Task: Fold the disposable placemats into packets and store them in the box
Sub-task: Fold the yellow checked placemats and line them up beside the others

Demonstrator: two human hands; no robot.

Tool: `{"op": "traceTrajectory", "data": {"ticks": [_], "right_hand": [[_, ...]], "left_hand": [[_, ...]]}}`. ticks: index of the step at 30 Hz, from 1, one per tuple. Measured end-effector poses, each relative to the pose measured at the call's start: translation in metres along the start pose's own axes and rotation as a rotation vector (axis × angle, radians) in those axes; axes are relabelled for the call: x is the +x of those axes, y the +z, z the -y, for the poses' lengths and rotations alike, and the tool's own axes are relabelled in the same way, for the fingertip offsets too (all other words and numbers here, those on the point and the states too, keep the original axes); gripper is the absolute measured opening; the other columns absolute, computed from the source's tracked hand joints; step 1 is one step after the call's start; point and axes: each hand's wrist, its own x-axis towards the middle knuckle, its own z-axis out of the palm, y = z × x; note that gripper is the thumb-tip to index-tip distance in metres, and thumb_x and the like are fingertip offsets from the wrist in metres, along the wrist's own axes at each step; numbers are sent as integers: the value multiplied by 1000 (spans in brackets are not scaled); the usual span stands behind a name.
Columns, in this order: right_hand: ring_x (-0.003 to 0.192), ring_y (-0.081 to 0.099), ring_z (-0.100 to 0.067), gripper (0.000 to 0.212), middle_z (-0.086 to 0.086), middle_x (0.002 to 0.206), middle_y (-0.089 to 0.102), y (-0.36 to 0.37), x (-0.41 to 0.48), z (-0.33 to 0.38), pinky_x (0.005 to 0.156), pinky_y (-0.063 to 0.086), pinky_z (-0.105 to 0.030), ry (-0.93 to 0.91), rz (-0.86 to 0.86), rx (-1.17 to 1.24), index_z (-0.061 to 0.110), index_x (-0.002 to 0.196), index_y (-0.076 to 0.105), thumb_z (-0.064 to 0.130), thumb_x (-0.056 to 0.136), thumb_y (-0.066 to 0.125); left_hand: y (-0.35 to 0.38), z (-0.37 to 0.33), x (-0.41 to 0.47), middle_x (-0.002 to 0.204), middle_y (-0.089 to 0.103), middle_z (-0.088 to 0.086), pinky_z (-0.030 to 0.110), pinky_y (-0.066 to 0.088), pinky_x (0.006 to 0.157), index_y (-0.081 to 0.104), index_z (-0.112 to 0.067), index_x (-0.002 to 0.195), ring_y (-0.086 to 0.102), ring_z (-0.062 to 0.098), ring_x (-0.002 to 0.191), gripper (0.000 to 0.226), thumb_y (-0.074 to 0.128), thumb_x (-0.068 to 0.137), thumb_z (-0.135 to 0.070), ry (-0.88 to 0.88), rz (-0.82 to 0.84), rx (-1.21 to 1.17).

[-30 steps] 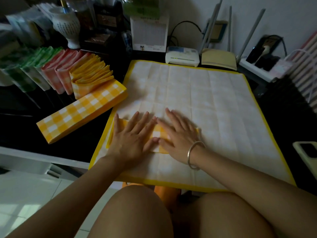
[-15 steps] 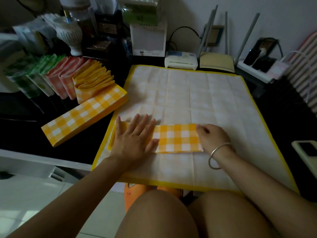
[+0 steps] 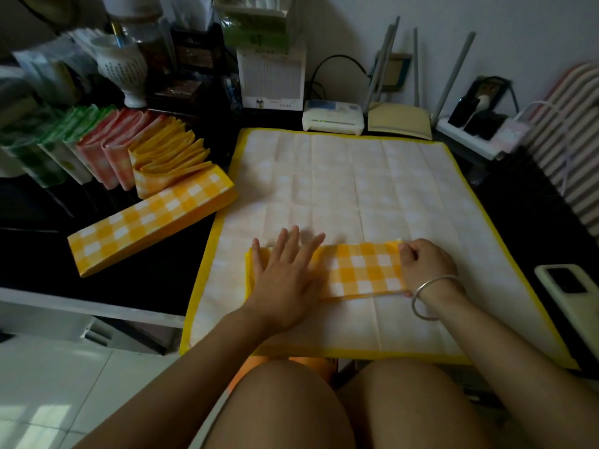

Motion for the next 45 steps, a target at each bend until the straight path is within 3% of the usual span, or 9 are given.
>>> {"op": "traceTrajectory", "data": {"ticks": [4, 12, 18, 24, 29, 32, 34, 40, 45], "right_hand": [[96, 62, -42, 31, -21, 103, 67, 3, 3, -4, 81, 52, -48, 8, 16, 70, 6, 99, 68, 31, 96, 49], [88, 64, -40, 30, -15, 98, 67, 7, 2, -13, 71, 55, -54, 27, 24, 226, 11, 99, 68, 35, 95, 52], [76, 52, -21, 28, -6, 72, 56, -22, 3, 2, 70, 40, -31, -28, 95, 409, 7, 76, 62, 29, 94, 58], [58, 62, -15, 29, -10, 72, 64, -37, -19, 63, 55, 51, -24, 42, 292, 894, 10, 79, 64, 22, 99, 48], [42, 57, -13, 20, -9, 66, 57, -3, -35, 99, 38, 49, -27, -135, 615, 580, 17, 83, 54, 1, 94, 52], [50, 58, -19, 20, -5, 70, 55, 10, -38, 108, 55, 56, -38, -221, 720, 403, 21, 89, 49, 2, 93, 55], [51, 59, -20, 21, -4, 72, 56, 13, -39, 111, 60, 56, -36, -257, 751, 304, 18, 100, 48, -1, 93, 52], [74, 68, -30, 30, -6, 94, 64, 19, -42, 119, 67, 58, -38, -346, 675, 36, 26, 103, 51, 4, 82, 51], [91, 64, -26, 22, 2, 94, 63, 21, -45, 123, 81, 50, -31, -402, 583, -128, 28, 103, 50, 19, 84, 59]], "left_hand": [[6, -1, -6, 162, 19, 1, 59, -14, 113, 42, -44, 138, 2, 20, 151, 62, 22, 84, -67, 54, -167, -54], [9, -4, -3, 162, 18, -3, 61, -15, 112, 34, -44, 145, 0, 16, 151, 77, 18, 77, -79, -4, -121, 54], [14, -5, 1, 160, 25, -2, 64, -11, 113, 38, -42, 142, 8, 18, 151, 77, 24, 76, -78, -23, -137, 123], [8, -8, 2, 163, 13, -5, 57, -20, 111, 30, -44, 147, -5, 16, 151, 86, 14, 68, -76, -64, -50, 94], [-15, -4, -8, 147, 36, -21, 36, -11, 120, 41, -44, 132, 15, -14, 139, 50, 22, 88, -58, -192, -109, -767], [-31, -1, -11, 144, 46, -17, 42, 33, 115, 46, -40, 137, 42, 3, 134, 34, 35, 104, -39, -389, -270, -1396], [-35, 6, -11, 144, 47, -14, 43, 33, 115, 46, -35, 140, 43, 4, 133, 37, 35, 105, -37, -408, -334, -1515], [-31, 29, -23, 161, 22, -7, 27, 15, 120, 40, -26, 146, 13, 2, 148, 49, 41, 98, -37, -80, -432, -719], [-9, 56, -24, 159, 26, 8, 51, 4, 118, 36, -10, 150, 15, 25, 149, 57, 24, 100, -35, 177, -285, 180]]}}
